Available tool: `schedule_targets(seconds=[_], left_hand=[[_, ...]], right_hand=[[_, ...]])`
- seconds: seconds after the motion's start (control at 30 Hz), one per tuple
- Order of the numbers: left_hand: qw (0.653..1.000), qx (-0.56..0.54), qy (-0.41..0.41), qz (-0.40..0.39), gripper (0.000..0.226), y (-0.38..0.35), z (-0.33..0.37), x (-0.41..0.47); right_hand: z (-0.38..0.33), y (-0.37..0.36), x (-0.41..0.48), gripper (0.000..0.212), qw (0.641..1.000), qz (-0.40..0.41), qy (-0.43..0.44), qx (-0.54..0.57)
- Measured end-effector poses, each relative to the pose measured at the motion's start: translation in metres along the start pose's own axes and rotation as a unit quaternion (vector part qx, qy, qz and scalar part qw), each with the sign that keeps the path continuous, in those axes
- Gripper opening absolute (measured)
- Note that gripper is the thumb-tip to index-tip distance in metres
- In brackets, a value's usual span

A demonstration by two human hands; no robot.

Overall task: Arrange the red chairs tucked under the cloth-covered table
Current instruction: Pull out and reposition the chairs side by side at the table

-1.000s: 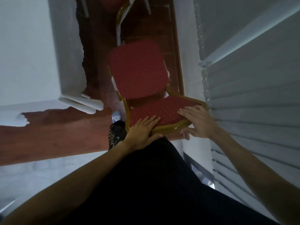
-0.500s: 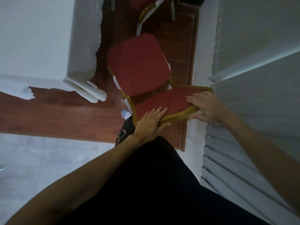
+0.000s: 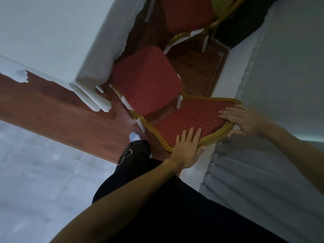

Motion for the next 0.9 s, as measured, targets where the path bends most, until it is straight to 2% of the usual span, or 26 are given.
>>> schedule_targets(seconds=[0.1,0.23,0.47,0.9], left_hand=[[0.999,0.004,-0.017,-0.043,0.075,-0.014,0.015,0.026],[0.995,0.032,-0.084,-0.043,0.076,-0.019,0.028,0.06],[0.999,-0.01,-0.029,0.024,0.075,-0.018,0.05,0.106],[0.988,-0.016,0.063,0.142,0.068,-0.032,0.098,0.203]], right_hand=[[0.03,0.004,-0.002,0.089,0.999,-0.037,0.016,-0.009],[0.063,0.011,0.001,0.092,0.997,-0.066,0.021,-0.025],[0.119,0.021,0.022,0.097,0.992,-0.108,0.053,-0.043],[0.228,0.04,0.063,0.095,0.981,-0.027,0.172,-0.084]])
Point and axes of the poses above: each hand's wrist, its own x-axis towards the middle knuckle, its own y-axis out of the back of the hand, z = x × y, the point moved 7 cm from there along x, towards the middle knuckle, and after that the axes turned 12 degrees about z, right-handed, at the moved point
